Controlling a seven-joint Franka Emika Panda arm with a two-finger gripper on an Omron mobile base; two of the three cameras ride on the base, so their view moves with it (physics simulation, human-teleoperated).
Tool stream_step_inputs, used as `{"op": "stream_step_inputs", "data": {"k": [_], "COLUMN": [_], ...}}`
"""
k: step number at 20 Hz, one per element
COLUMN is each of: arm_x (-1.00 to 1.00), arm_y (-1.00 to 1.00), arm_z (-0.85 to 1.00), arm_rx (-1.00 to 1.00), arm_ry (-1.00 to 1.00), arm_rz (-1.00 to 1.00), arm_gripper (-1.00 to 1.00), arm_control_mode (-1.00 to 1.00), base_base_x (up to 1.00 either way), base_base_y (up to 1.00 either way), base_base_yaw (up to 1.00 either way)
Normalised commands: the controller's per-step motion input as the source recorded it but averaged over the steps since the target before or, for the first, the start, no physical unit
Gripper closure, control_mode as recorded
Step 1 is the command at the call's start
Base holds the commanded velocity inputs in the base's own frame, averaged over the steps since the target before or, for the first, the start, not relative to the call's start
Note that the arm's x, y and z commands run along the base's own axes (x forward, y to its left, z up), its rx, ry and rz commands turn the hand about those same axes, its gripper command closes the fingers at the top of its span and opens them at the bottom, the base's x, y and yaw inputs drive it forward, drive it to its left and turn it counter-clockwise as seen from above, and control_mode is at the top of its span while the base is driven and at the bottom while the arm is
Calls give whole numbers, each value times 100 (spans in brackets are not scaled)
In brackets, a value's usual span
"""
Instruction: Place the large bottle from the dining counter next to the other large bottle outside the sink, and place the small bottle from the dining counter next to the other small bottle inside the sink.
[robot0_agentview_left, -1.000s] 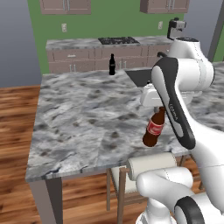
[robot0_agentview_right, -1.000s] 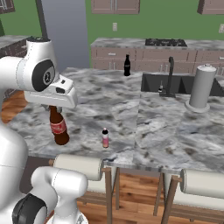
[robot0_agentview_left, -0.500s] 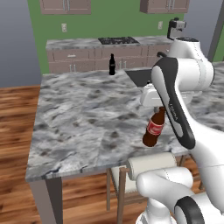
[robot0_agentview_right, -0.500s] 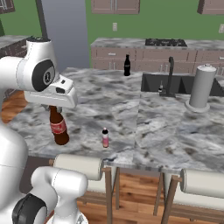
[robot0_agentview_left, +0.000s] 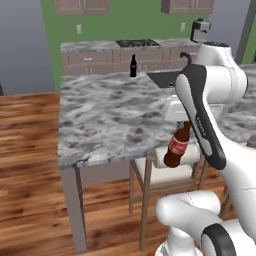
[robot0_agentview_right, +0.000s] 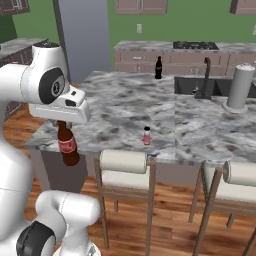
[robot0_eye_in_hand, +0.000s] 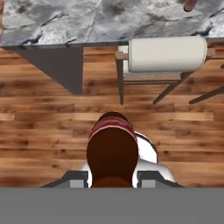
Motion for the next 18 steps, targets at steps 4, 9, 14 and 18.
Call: {"op": "stream_step_inputs", "data": {"k": [4, 9, 14, 18], "arm_x": [0, 0, 0, 0], "arm_y": [0, 0, 0, 0], "arm_z": [0, 0, 0, 0], "arm_rx": [0, 0, 0, 0], "arm_ry": [0, 0, 0, 0], "arm_rz": [0, 0, 0, 0], "arm_gripper": [100, 100, 100, 100], "arm_control_mode": [100, 100, 100, 100], "base_base_x": [-1, 24, 10, 7], "base_base_y": [100, 100, 100, 100], "base_base_yaw": [-18, -40, -48, -49]}}
